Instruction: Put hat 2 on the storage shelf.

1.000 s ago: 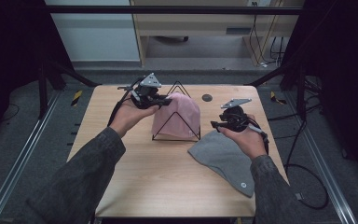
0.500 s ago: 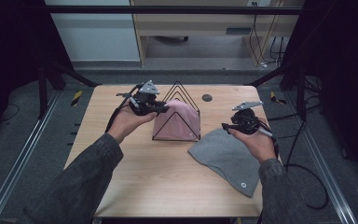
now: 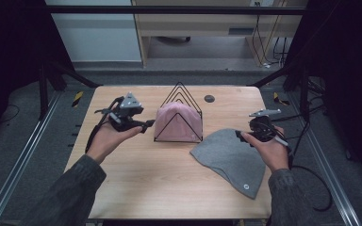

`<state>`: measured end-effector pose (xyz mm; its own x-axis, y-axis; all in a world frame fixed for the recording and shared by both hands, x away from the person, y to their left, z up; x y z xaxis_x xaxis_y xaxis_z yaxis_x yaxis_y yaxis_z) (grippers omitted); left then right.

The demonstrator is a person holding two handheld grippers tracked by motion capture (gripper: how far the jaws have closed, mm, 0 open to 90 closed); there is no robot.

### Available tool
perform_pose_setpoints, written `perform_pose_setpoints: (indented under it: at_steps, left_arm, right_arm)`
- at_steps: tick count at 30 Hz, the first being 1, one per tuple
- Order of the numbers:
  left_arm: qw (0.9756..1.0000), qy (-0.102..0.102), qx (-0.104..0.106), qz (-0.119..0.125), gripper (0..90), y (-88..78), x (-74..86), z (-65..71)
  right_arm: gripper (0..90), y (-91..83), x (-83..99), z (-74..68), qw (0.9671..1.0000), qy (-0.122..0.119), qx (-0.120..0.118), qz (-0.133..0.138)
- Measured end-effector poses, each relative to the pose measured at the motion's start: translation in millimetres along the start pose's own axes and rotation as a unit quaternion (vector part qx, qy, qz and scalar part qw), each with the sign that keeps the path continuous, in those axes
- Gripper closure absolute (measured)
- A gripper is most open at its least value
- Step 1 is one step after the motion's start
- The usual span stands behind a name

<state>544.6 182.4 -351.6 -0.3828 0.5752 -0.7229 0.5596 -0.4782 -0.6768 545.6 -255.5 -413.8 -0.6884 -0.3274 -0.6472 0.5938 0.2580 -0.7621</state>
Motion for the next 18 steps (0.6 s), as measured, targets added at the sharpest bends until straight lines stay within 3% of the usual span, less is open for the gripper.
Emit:
perform_pose_setpoints:
  at_steps: [1,9,10,11,12,15,17,18]
  left_arm:
    - [1.0,-0.004,0.0,-0.006,25.4,-1.9,9.6,0.3]
    - [0.9989,-0.027,-0.001,-0.039,10.9,-0.8,92.5,6.0]
    - [0.9985,-0.039,-0.002,-0.04,9.7,2.4,112.2,7.8]
    - [0.9981,-0.048,-0.004,-0.038,9.7,3.3,121.2,9.4]
    - [0.9981,-0.048,-0.004,-0.038,9.7,3.3,121.2,9.4]
    - [0.9972,-0.065,-0.015,-0.034,10.3,4.2,146.5,14.4]
    - [0.9969,-0.049,-0.023,-0.057,10.9,-0.8,149.5,14.6]
    - [0.9972,-0.044,-0.034,-0.05,10.4,-5.2,149.5,13.5]
  right_arm:
    - [31.8,2.2,7.7,6.9,0.9999,0.012,0.002,-0.004]
    - [41.4,22.5,29.8,26.9,0.998,0.051,0.013,-0.034]
    - [44.2,28.3,32.9,32.9,0.9969,0.066,0.014,-0.04]
    - [45.1,30.7,33.9,35.2,0.9965,0.07,0.018,-0.043]
    - [45.1,30.7,33.9,35.2,0.9965,0.07,0.018,-0.043]
    - [46.0,36.5,36.3,39.8,0.9954,0.075,0.028,-0.052]
    - [45.5,39.3,37.7,42.3,0.9948,0.079,0.033,-0.056]
    - [44.9,40.6,38.3,42.9,0.9943,0.083,0.033,-0.059]
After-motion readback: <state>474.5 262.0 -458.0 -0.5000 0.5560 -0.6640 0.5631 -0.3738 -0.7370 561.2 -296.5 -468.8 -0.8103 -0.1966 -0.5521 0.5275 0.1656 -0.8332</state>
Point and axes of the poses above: each handheld gripper's, and its own axes: y roughly forward along the jaws, x roughly out of its underside, z roughly to its right, the point moved 1 cm from there along y, roughly forward along the jaws, and after that the axes turned 5 degrees about -z, right-handed, at the moved point
